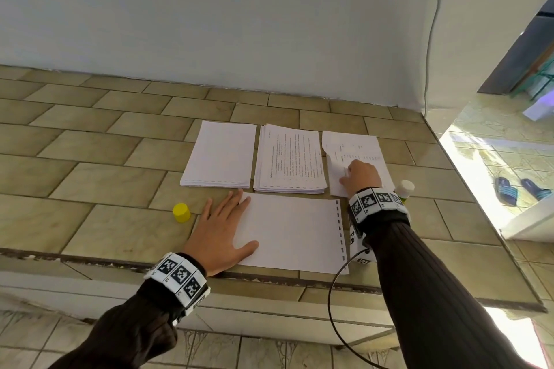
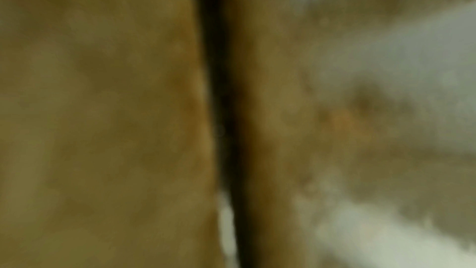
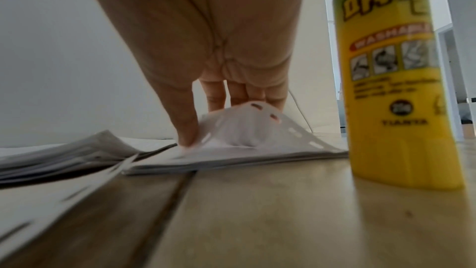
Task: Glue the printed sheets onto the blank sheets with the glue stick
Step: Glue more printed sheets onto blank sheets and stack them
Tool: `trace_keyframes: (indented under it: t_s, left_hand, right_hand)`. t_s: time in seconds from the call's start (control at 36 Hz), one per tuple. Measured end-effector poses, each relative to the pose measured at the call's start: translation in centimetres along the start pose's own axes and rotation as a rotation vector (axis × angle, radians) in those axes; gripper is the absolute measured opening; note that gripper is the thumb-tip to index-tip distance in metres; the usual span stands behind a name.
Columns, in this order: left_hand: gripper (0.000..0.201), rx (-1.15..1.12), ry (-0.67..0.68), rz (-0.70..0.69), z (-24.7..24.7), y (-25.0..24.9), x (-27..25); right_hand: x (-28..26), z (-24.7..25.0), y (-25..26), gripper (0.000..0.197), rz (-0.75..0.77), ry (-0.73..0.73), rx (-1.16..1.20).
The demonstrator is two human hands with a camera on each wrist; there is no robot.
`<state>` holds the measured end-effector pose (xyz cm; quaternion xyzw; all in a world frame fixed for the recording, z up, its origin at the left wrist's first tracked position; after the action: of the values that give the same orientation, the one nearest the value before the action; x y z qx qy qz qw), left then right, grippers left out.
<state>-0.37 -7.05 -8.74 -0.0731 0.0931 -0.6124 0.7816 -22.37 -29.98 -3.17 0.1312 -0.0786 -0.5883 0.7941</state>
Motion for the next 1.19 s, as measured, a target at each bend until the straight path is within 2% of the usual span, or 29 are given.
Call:
trace_keyframes:
  t_s: [0.08, 0.22, 0.31, 0.39, 0.44, 0.5, 0.56, 0.61, 0.67, 0.72, 0.81, 0.92, 1.06, 1.19]
  left_hand:
    - [0.098, -0.051, -0.026, 0.002, 0.2, 0.1, 0.0]
    - [0.093, -0.199, -0.090, 0.014, 0.9, 0.1, -0.2]
    - [0.084, -0.454, -0.150, 0.049, 1.7, 0.7, -0.1]
    - [0.065, -0.707, -0.299, 0.067, 2.9, 1.7, -0.6]
    - [0.062, -0.879, -0.375, 0.078, 3.9, 1.8, -0.9]
    - [0.071, -1.124, -0.354, 0.116, 4.6, 1.7, -0.8]
    - [0.078, -1.323, -0.250, 0.205, 4.7, 1.7, 0.0]
    - [0.067, -1.431, -0.110, 0.320, 4.5, 1.5, 0.8]
    - [0.042, -1.453, -0.018, 0.401, 4.4, 1.3, 1.1]
    - [0.020, -1.398, 0.017, 0.415, 4.5, 1.2, 1.1]
    - [0.025, -1.289, 0.098, 0.347, 4.0, 0.7, 1.0]
    - [0.025, -1.287, 0.134, 0.324, 3.9, 0.1, 0.5]
    - [0.025, -1.294, 0.149, 0.317, 3.9, 0.0, 0.1]
    - [0.015, -1.155, 0.120, 0.289, 3.9, 0.4, -0.2]
  right_hand:
    - [-0.2, 1.0, 0.2, 0.031, 0.025, -0.087, 0.101]
    - [-2.3, 2.8, 2.0, 0.033, 0.184, -0.179, 0.303]
    - [-4.2, 3.5, 3.4, 0.034, 0.289, -0.149, 0.373]
    - [-6.4, 3.4, 4.5, 0.034, 0.392, -0.080, 0.381]
    - [-7.8, 3.0, 4.6, 0.033, 0.454, -0.039, 0.400]
    - [-9.1, 2.4, 4.7, 0.034, 0.494, 0.003, 0.414]
    - [-10.1, 1.8, 4.9, 0.035, 0.528, 0.036, 0.419]
    - [-10.9, 1.3, 5.0, 0.035, 0.556, 0.066, 0.416]
    - [-11.4, 0.9, 5.0, 0.036, 0.569, 0.096, 0.402]
    - [-11.7, 0.6, 4.8, 0.040, 0.567, 0.114, 0.410]
    - [-11.9, 0.5, 4.2, 0.046, 0.536, 0.116, 0.433]
    - [-11.9, 0.4, 3.3, 0.052, 0.462, 0.175, 0.553]
    - [-11.7, 0.5, 1.8, 0.044, 0.347, 0.231, 0.719]
    - [-11.4, 0.3, 0.4, 0.023, 0.267, 0.179, 0.633]
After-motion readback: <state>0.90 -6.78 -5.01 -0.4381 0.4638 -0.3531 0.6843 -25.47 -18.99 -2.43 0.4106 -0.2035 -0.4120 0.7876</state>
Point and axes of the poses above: each hand's wrist, its own x-axis towards the middle knuckle, its own z-axis out of the back of the hand, y = z × x, the point moved 7 cm from there along x, towards the middle knuckle, and after that the axes turned 8 degrees about z, right-handed, at the moved point
